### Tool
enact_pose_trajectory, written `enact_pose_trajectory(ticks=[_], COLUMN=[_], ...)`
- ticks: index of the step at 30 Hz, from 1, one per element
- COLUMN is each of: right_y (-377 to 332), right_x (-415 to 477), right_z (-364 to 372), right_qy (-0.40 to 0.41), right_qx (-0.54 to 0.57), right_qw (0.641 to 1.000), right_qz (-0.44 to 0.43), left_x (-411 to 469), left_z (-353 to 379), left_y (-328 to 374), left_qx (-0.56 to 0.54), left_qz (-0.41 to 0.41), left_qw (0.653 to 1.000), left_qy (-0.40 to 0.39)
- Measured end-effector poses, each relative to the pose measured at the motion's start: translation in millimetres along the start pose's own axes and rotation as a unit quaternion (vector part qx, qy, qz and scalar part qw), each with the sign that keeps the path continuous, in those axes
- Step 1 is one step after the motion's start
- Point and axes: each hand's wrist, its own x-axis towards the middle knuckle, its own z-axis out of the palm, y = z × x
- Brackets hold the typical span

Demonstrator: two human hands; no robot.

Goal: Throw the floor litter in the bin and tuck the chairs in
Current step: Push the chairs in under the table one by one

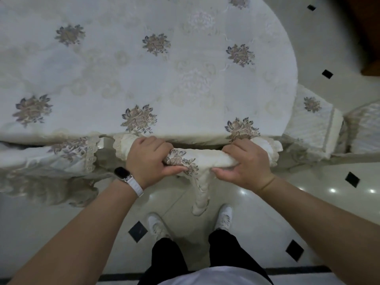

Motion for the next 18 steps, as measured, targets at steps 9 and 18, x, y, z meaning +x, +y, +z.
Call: enact_pose_trajectory(ticks=[9, 18], right_y=[-17, -19], right_x=[11, 21], right_z=[17, 21], right_qy=[-0.002, 0.003], right_qx=[0.006, -0.01], right_qw=[1.0, 1.0], right_qz=[-0.005, -0.019], left_x=[-11, -8], left_z=[-12, -8], left_y=[-22, -34], left_qx=[-0.007, -0.022], left_qz=[0.004, -0.006], left_qw=[1.0, 0.999], left_qy=[0.003, -0.026])
